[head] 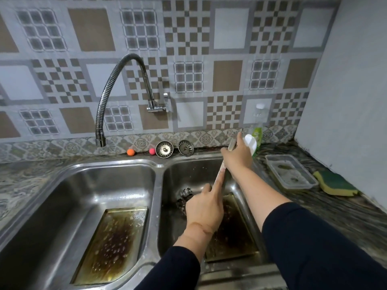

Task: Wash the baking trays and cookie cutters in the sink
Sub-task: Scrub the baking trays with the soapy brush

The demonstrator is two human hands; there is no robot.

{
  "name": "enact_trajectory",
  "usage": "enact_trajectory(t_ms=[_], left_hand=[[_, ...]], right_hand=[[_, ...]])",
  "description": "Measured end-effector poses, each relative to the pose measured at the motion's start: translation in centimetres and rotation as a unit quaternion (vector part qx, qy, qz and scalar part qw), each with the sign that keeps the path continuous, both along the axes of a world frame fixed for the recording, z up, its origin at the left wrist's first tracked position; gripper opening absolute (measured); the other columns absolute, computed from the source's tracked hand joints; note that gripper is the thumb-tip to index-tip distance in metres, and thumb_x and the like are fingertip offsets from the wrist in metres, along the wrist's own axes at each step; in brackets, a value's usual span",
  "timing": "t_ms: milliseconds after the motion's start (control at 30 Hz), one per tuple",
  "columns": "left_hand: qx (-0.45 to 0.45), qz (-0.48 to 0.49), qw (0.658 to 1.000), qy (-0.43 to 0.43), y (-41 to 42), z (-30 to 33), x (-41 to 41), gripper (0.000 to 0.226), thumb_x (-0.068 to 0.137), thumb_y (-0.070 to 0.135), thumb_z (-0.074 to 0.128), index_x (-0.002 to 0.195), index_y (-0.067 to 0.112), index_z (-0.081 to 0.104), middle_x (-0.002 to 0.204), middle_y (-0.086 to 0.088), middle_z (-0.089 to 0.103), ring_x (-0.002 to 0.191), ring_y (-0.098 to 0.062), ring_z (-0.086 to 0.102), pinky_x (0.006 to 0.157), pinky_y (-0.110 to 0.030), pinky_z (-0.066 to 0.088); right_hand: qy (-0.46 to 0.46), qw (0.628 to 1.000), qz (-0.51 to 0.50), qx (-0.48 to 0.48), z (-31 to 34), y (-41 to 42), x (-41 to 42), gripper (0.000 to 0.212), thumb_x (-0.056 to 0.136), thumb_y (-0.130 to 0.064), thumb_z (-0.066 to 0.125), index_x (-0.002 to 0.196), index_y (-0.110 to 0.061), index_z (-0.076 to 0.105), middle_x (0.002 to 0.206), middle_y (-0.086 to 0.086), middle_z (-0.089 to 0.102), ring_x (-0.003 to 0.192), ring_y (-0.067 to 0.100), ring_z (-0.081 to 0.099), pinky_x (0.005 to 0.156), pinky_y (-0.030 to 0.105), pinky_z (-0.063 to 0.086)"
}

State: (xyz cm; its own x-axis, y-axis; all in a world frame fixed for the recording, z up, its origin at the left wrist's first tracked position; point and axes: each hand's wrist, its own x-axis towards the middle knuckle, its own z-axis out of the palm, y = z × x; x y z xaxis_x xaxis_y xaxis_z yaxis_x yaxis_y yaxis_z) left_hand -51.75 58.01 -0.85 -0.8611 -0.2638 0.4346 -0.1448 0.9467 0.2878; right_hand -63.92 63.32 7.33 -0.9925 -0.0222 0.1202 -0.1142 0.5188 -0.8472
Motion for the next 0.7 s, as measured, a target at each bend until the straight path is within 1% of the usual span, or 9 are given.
enact_trajectory(t_ms=[100, 167, 233, 300, 400, 500, 567, 600, 700], left_hand=[[0.074, -0.011, 0.997, -0.019, -0.4, 0.2, -0.3, 0.056, 0.097, 0.054, 0.016, 0.146, 0.049, -0.01, 0.117, 0.003, 0.052, 0.087, -0.024, 0.063, 0.063, -0.033, 0.044], [0.138, 0.007, 0.99, -0.031, -1.2, 0.0, -0.7, 0.057, 0.096, 0.058, 0.016, 0.148, 0.048, -0.006, 0.131, 0.001, 0.047, 0.106, -0.026, 0.059, 0.078, -0.037, 0.046], [0.218, 0.044, 0.974, -0.042, -2.6, -0.4, -1.3, 0.06, 0.094, 0.06, 0.017, 0.148, 0.045, -0.006, 0.144, -0.002, 0.037, 0.122, -0.03, 0.05, 0.095, -0.042, 0.042], [0.284, 0.062, 0.955, -0.054, -4.0, -0.9, -1.8, 0.066, 0.091, 0.065, 0.017, 0.147, 0.045, -0.01, 0.149, -0.009, 0.033, 0.127, -0.033, 0.046, 0.105, -0.044, 0.037], [0.418, 0.038, 0.908, -0.025, -4.9, -0.9, -1.9, 0.07, 0.091, 0.066, 0.027, 0.146, 0.047, -0.011, 0.143, -0.01, 0.046, 0.126, -0.029, 0.05, 0.109, -0.039, 0.035], [0.5, 0.006, 0.861, 0.091, -4.7, -0.5, -1.6, 0.067, 0.092, 0.049, 0.05, 0.149, 0.044, 0.014, 0.134, 0.008, 0.051, 0.126, -0.016, 0.048, 0.108, -0.03, 0.034], [0.513, 0.002, 0.844, 0.157, -4.9, -0.5, -1.6, 0.06, 0.09, 0.041, 0.059, 0.144, 0.039, 0.033, 0.133, 0.009, 0.055, 0.121, -0.008, 0.052, 0.109, -0.033, 0.039], [0.514, -0.002, 0.841, 0.17, -5.2, -0.6, -1.5, 0.057, 0.089, 0.039, 0.061, 0.142, 0.036, 0.04, 0.132, 0.009, 0.058, 0.118, -0.004, 0.054, 0.107, -0.03, 0.041], [0.498, -0.006, 0.848, 0.182, -6.0, -0.3, -1.1, 0.055, 0.089, 0.035, 0.063, 0.141, 0.029, 0.046, 0.124, 0.021, 0.056, 0.103, 0.017, 0.051, 0.089, 0.0, 0.038]], right_hand=[[0.009, 0.997, 0.034, -0.073, 0.7, 1.3, 0.5, 0.072, 0.093, -0.024, 0.053, 0.151, -0.037, 0.012, 0.145, 0.003, 0.045, 0.108, 0.027, 0.059, 0.078, 0.033, 0.048], [0.009, 0.986, 0.073, -0.149, 1.4, 2.2, 0.9, 0.069, 0.094, -0.017, 0.05, 0.15, -0.039, 0.016, 0.152, -0.002, 0.035, 0.117, 0.028, 0.055, 0.087, 0.037, 0.05], [-0.008, 0.97, 0.111, -0.216, 1.9, 3.0, 1.3, 0.066, 0.095, -0.016, 0.049, 0.149, -0.042, 0.019, 0.156, -0.003, 0.024, 0.128, 0.02, 0.045, 0.093, 0.034, 0.045], [-0.021, 0.955, 0.14, -0.259, 2.1, 3.5, 1.3, 0.064, 0.095, -0.019, 0.05, 0.147, -0.045, 0.021, 0.158, -0.003, 0.017, 0.137, 0.013, 0.031, 0.099, 0.031, 0.036], [-0.037, 0.945, 0.168, -0.278, 2.0, 3.9, 1.5, 0.064, 0.094, -0.024, 0.052, 0.145, -0.049, 0.022, 0.159, -0.004, 0.012, 0.145, 0.019, 0.014, 0.111, 0.043, 0.024], [-0.029, 0.946, 0.167, -0.276, 1.8, 4.3, 1.5, 0.061, 0.096, -0.023, 0.051, 0.145, -0.048, 0.024, 0.159, -0.006, 0.015, 0.145, 0.02, 0.016, 0.112, 0.045, 0.022], [-0.026, 0.951, 0.149, -0.268, 1.2, 4.7, 1.2, 0.057, 0.098, -0.026, 0.048, 0.146, -0.045, 0.024, 0.158, -0.007, 0.02, 0.144, 0.019, 0.022, 0.108, 0.041, 0.028], [-0.017, 0.963, 0.135, -0.233, 0.8, 5.0, 1.0, 0.054, 0.099, -0.033, 0.045, 0.146, -0.046, 0.022, 0.157, -0.007, 0.022, 0.142, 0.019, 0.027, 0.103, 0.039, 0.034], [0.034, 0.997, 0.068, -0.01, -0.3, 6.4, -0.1, 0.052, 0.098, -0.048, 0.033, 0.146, -0.051, 0.011, 0.154, -0.003, 0.033, 0.127, 0.028, 0.048, 0.089, 0.039, 0.046]])
